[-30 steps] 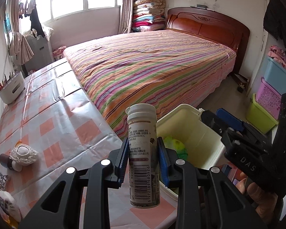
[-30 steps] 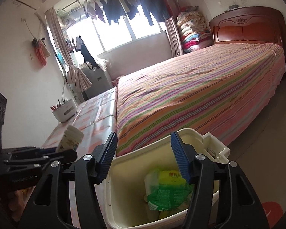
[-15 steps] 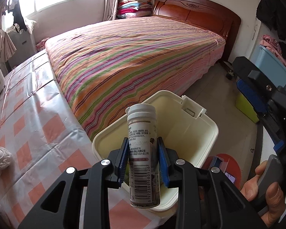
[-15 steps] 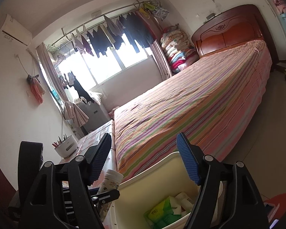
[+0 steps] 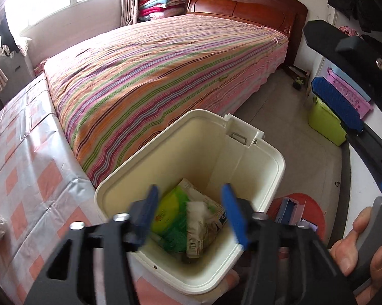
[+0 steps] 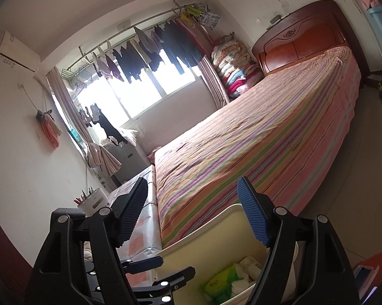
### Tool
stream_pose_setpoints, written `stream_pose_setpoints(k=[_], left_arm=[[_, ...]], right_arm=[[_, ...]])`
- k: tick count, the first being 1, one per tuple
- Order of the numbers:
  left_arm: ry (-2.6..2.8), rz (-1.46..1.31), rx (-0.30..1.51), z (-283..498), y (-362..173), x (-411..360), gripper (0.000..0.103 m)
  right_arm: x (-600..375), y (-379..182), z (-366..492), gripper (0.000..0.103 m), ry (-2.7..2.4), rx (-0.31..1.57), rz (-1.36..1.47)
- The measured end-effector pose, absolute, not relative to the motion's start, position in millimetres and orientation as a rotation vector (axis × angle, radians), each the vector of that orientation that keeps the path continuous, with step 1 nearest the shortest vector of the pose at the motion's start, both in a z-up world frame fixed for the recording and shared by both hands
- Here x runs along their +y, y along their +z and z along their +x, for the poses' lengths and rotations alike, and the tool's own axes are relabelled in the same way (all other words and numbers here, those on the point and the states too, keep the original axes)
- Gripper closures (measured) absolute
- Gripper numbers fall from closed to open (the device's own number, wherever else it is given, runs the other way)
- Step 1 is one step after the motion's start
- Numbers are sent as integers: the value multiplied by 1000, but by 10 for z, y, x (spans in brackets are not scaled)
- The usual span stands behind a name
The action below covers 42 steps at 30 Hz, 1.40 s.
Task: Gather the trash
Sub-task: 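Lower the white pill bottle into the bin and open the left tool, then move both tools back toward the items on the table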
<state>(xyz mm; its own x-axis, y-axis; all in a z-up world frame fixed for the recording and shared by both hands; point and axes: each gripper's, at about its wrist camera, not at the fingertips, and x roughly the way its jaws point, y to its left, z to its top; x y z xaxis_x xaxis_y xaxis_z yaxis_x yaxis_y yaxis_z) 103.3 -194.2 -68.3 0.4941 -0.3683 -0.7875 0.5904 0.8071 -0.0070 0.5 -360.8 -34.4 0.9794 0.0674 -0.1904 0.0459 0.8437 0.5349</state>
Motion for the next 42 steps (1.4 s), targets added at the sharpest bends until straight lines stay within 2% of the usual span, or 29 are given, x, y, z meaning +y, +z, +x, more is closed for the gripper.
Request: stream_pose_setpoints(k=[8, 17, 29, 35, 42], left_arm=[[-485, 304, 841, 932, -634, -1491, 35], [-320, 178, 758, 896, -388, -605, 35], [-103, -15, 682, 925, -204, 659, 35], [4, -56, 639, 827, -127, 1182, 35], [150, -76, 568, 657, -9, 1755, 35]], right_arm=[[-3549, -409, 71, 30, 36, 232, 560], [-3145, -377, 257, 29, 115, 281, 496], [-1840, -257, 685, 28, 385, 394, 310], [-1235, -243, 838, 20, 503, 448, 193], [-593, -361, 958, 17, 636, 522, 67]])
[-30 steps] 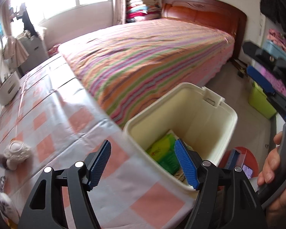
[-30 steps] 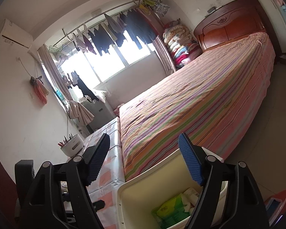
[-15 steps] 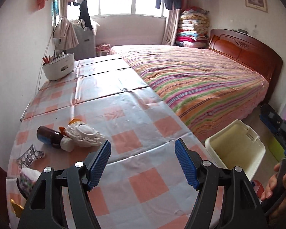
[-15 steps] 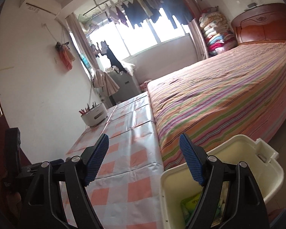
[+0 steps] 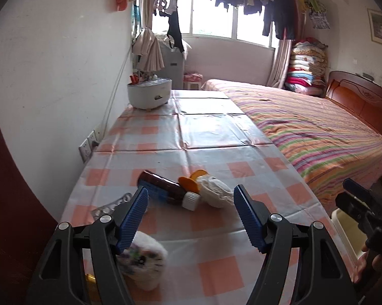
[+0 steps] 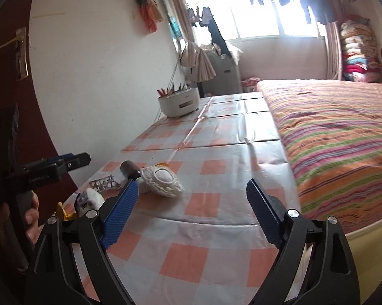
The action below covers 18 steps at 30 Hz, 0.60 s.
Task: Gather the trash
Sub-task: 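Move both tools back toward the items on the table, then grasp the white lace cover with the right tool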
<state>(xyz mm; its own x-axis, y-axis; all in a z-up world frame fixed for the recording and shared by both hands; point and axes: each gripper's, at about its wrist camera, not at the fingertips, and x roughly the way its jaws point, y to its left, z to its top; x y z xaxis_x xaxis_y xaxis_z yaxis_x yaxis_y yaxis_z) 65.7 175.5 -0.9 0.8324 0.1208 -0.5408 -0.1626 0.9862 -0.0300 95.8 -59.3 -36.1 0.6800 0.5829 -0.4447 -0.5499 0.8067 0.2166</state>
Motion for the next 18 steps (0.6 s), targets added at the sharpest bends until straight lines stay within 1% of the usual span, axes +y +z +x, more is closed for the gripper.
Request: stream_pose_setpoints(k=[1, 3, 4, 9, 15, 17, 18], left_arm=[[167, -91, 560, 632, 2, 1849, 35], [201, -134, 547, 584, 21, 2043, 28], [214, -160, 537, 551, 28, 2137, 27], [246, -269, 528, 452, 28, 2517, 27], [287, -296, 556, 393, -72, 2750, 27], [293, -287, 580, 387, -120, 2799, 27], [295, -286, 589, 381, -141, 2825, 27]], right_arm=[[-454, -392, 1013, 17, 672, 546, 35], [-246, -421, 1093, 17, 702, 570, -8], [-165, -430, 1135, 17, 724, 585, -31], [271, -444, 1314, 17, 808, 636, -149], [706, -565, 1542, 18, 860, 660, -346], [772, -639, 1641, 23, 870, 677, -379], [793, -658, 1670, 24, 868, 681, -387]])
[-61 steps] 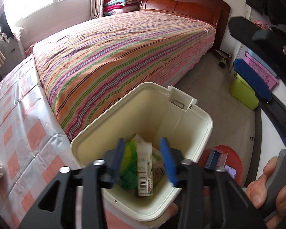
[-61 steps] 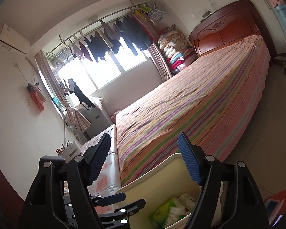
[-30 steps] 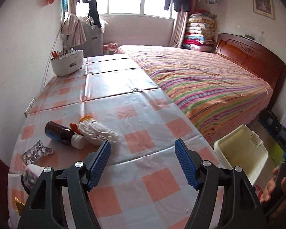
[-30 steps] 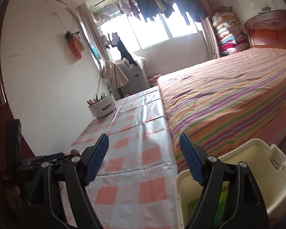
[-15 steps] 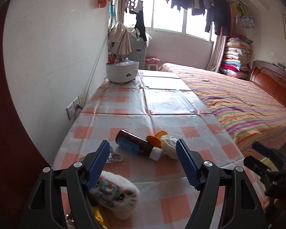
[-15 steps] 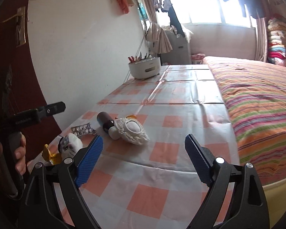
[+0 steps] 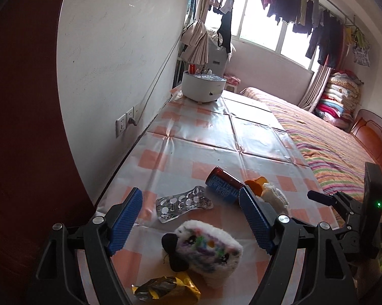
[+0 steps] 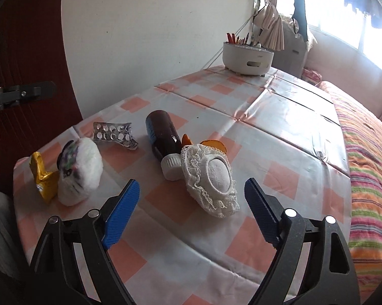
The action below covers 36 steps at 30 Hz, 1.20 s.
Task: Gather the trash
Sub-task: 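Grasp the white lace cover with the right tool, then grasp the fluffy patterned toy with the left tool while the right tool lifts the lace cover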
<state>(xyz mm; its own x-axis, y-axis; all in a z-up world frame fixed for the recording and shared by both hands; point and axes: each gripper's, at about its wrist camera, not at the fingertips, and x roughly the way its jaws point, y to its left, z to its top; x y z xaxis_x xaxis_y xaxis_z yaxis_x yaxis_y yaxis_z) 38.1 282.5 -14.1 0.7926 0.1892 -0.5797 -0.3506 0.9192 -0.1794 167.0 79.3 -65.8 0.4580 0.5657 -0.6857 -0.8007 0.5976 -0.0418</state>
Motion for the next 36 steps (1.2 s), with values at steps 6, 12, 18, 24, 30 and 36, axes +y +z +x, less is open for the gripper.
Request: stream_pose_setpoints(k=[6, 12, 18, 24, 30, 36], left_arm=[[298, -294, 625, 334, -196, 2983, 27], [272, -347, 665, 272, -278, 3126, 27], [260, -373, 710, 294, -354, 3185, 27], [178, -381, 805, 430, -491, 3094, 27], [128, -376, 899, 579, -645, 2957, 27], [89, -389, 987, 736, -805, 2847, 27]], right_arm=[[937, -877, 1933, 35, 859, 736, -455], [986, -1037, 2110, 59, 830, 789, -458], [800, -936, 2167, 61, 840, 820, -309], [594, -808, 2069, 61, 848, 800, -213], [509, -670, 1972, 61, 878, 772, -139], [487, -581, 1874, 61, 908, 751, -106]])
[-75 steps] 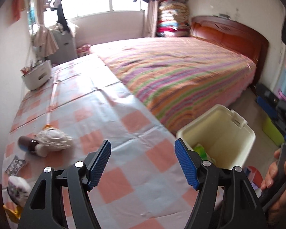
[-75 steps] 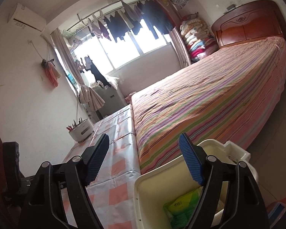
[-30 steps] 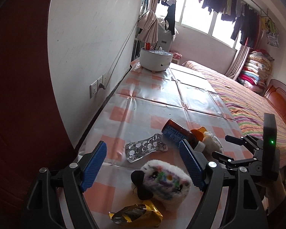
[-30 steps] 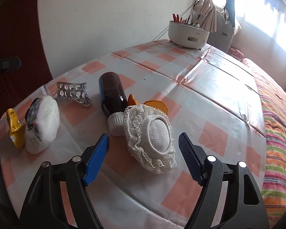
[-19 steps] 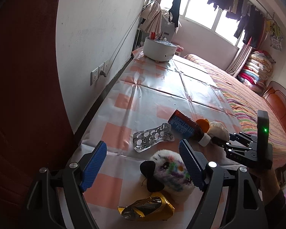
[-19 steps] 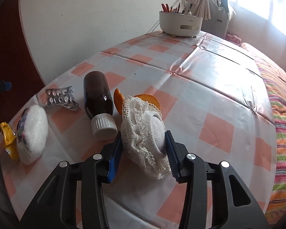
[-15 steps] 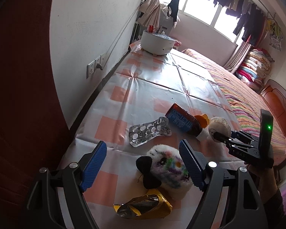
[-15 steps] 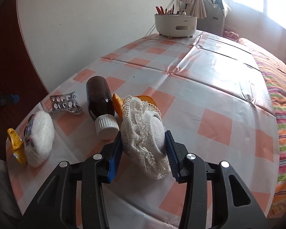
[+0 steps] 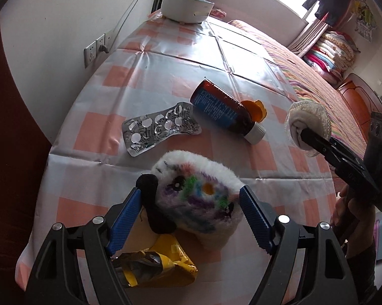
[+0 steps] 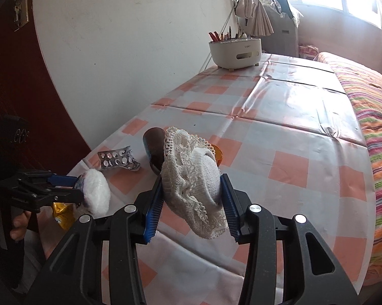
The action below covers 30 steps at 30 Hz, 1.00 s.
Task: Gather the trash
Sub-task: 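Grasp the fluffy patterned toy with the left tool while the right tool lifts the lace cover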
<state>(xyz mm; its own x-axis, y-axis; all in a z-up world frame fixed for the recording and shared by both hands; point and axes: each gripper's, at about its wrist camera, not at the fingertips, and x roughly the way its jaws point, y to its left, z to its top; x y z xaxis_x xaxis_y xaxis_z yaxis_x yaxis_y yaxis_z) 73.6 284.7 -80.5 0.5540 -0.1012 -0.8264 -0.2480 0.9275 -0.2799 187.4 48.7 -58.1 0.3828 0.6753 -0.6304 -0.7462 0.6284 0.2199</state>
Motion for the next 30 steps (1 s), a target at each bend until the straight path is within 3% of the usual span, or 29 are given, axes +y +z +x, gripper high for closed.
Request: stream_pose_setpoints(k=[8, 12, 22, 30], left_arm=[[92, -372, 1021, 955, -866, 2736, 26], [86, -320, 1062, 1101, -920, 2596, 17], [89, -297, 1036, 1245, -963, 2439, 17], [94, -305, 975, 1229, -903, 2338, 39]], right_arm=[[429, -554, 1810, 61, 927, 747, -79], [374, -546, 1791, 61, 927, 745, -68], [161, -431, 1748, 61, 916, 717, -26], [-44, -376, 1721, 61, 895, 697, 12]])
